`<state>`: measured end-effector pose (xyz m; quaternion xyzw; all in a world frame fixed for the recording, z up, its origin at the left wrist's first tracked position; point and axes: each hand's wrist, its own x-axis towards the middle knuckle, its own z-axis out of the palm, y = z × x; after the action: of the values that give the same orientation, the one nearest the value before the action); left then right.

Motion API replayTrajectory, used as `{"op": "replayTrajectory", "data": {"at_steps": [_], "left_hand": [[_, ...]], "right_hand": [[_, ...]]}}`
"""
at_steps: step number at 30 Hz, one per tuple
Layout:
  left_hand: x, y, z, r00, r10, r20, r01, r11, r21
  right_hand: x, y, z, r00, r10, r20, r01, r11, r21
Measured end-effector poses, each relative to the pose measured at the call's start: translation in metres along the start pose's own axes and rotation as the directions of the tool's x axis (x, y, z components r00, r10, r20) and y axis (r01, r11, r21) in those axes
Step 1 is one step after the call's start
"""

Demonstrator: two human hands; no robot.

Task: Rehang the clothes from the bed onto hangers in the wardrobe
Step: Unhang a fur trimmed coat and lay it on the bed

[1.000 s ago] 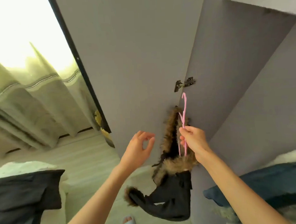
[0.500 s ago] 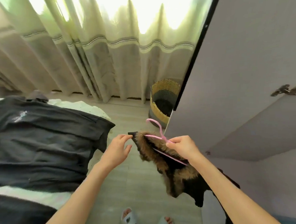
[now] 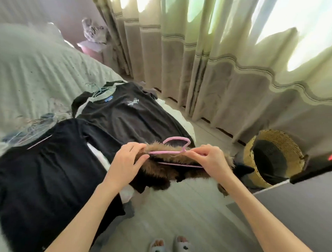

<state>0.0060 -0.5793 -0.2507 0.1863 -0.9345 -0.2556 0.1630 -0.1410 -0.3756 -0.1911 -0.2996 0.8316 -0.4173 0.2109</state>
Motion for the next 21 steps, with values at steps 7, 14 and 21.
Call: {"op": "replayTrajectory", "data": {"at_steps": [7,14,21], "left_hand": [[-0.035,0.006,-0.022,0.938,-0.231,-0.257,0.225,0.973,-0.050],[-0.089,0.027,-0.032,0.709,-0.367,-0.602,0.535,0.836,0.121],[-0.156,0.032,-0.070,0.481,-0.381,-0.790,0.794,0.571,0.209]], "right_hand": [[0.046,-0.040,0.014,0.939,-0.320,0.123,0.317,0.947,0.046],[0.066,-0.074,0.054,0.786,-0.537,0.306,0.548,0.834,0.056],[0.060,-0.103,0.120,0.584,-0.703,0.406,0.778,0.628,-0.031]]}}
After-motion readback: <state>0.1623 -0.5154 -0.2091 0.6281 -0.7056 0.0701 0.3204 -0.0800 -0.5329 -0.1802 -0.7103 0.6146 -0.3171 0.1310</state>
